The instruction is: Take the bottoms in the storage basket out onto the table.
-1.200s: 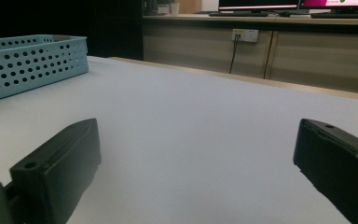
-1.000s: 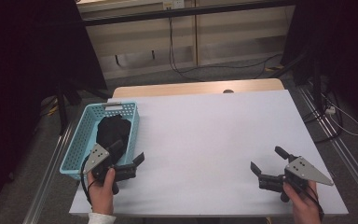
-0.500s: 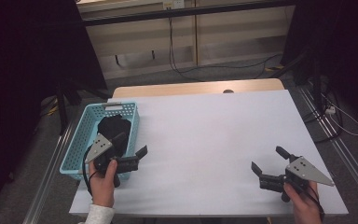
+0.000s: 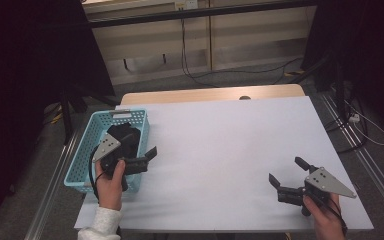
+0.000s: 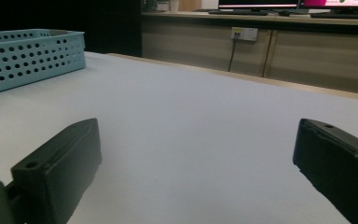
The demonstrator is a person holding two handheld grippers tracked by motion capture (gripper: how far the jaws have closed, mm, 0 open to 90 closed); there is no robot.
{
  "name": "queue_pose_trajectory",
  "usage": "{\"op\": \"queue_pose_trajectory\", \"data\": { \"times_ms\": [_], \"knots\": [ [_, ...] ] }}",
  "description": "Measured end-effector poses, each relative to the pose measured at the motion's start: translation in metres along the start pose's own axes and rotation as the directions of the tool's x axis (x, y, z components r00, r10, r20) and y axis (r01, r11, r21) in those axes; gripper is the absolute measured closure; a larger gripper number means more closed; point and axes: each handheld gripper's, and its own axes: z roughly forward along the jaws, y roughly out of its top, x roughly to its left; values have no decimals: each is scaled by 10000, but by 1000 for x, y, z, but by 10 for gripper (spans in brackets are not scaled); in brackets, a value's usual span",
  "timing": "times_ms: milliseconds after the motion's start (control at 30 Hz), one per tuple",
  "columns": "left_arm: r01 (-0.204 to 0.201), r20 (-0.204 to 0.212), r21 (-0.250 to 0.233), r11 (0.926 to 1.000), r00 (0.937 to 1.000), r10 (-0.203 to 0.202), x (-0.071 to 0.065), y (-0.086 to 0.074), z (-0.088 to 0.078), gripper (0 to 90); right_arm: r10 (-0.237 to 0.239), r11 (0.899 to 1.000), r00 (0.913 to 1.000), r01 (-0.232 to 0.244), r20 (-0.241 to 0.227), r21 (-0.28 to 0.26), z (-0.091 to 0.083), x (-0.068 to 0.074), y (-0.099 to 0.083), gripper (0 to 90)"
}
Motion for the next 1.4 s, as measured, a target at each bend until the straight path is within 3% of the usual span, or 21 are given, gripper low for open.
{"op": "queue_pose_trajectory", "data": {
  "times_ms": [433, 967, 1400],
  "knots": [
    [-75, 49, -71, 9999, 10000, 76, 11, 26, 11, 23, 80, 10000, 9999, -80, 98, -19, -5, -2, -1, 1],
    [63, -121, -64, 10000, 9999, -64, 31, 32, 14, 23, -79, 10000, 10000, 79, -34, -37, -5, 0, -1, 2],
    [159, -572, 565, 9983, 9983, -127, 58, 27, 18, 23, -111, 9999, 9999, 111, -101, -63, -5, 0, -1, 2]
  ]
}}
